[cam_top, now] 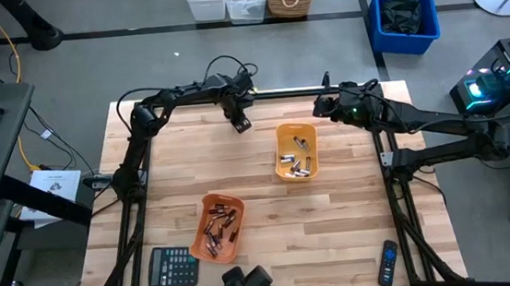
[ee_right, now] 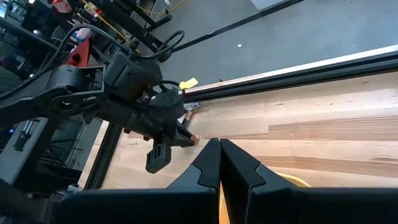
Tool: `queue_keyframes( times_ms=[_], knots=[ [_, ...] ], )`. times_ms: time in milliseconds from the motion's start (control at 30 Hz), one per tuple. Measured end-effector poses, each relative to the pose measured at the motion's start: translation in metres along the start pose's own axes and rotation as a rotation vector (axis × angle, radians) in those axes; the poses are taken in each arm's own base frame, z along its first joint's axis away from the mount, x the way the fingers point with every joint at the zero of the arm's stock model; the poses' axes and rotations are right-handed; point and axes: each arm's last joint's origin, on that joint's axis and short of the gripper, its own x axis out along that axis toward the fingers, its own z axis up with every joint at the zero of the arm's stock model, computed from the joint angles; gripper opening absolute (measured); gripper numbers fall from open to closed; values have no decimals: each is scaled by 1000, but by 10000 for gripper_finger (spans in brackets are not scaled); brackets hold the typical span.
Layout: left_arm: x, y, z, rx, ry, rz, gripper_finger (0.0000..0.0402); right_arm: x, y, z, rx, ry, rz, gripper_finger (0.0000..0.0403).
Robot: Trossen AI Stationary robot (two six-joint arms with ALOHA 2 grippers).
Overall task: Sort batteries
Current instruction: Put the black battery into the orange bin
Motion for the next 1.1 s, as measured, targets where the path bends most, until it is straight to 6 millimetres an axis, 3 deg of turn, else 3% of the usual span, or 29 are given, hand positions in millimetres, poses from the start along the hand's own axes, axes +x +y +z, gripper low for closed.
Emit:
queue_keyframes(
  times_ms=[133,333,467,567,733,900,1100],
  knots=[
    [-18,-6,6,1,-25,-74,26,0,0,0,-12,4,2,0],
    [-89,-27,10,84,-248,-188,26,0,1,-1,-59,40,26,0],
    [-139,-47,-5,180,-412,-297,26,0,1,-2,-95,70,45,0],
    [-163,-65,-26,200,-505,-344,26,0,1,-2,-126,78,51,0],
    [-165,-100,-76,243,-594,-388,25,0,1,-3,-172,97,63,0],
    [-141,-137,-141,190,-541,-528,25,0,2,-4,-224,129,90,0],
    [-150,-181,-201,268,-536,-484,25,0,1,-5,-274,150,98,0]
  ],
)
